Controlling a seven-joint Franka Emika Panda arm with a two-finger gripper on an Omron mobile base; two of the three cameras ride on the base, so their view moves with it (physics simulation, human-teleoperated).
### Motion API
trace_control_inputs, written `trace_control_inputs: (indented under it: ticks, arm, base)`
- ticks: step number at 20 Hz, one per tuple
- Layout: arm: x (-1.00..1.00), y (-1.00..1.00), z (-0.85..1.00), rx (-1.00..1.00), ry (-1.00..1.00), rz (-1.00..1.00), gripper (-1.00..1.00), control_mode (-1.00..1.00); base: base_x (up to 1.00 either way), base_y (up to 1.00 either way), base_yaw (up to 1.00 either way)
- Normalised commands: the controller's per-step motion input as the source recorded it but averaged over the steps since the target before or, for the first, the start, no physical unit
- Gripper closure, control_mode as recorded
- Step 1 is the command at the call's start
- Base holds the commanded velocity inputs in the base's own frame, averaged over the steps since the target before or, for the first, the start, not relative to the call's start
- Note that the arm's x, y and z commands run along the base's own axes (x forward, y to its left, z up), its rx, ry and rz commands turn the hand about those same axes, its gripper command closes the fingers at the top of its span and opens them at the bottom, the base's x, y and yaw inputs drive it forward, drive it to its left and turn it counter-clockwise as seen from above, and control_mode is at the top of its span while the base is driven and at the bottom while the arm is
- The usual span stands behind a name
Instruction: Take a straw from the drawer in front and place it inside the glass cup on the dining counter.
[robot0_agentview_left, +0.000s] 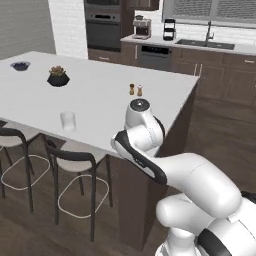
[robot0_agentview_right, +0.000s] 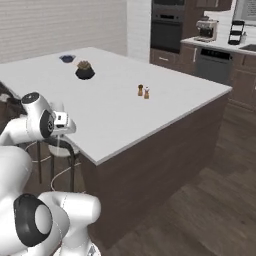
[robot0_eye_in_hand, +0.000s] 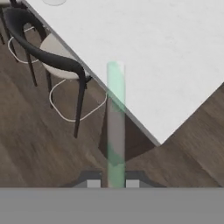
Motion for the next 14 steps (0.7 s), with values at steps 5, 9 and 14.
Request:
trace_control_inputs:
  ticks: [5,9,14]
  arm:
    - [0.0,0.0,0.0,0.0,0.0,0.0,1.0,1.0]
    - [0.0,0.0,0.0,0.0,0.0,0.0,1.0,1.0]
    - [0.0,0.0,0.0,0.0,0.0,0.0,1.0,1.0]
  base:
    - [0.0,1.0,-0.38]
    - [-0.01,0.97,-0.43]
    - [-0.02,0.89,-0.44]
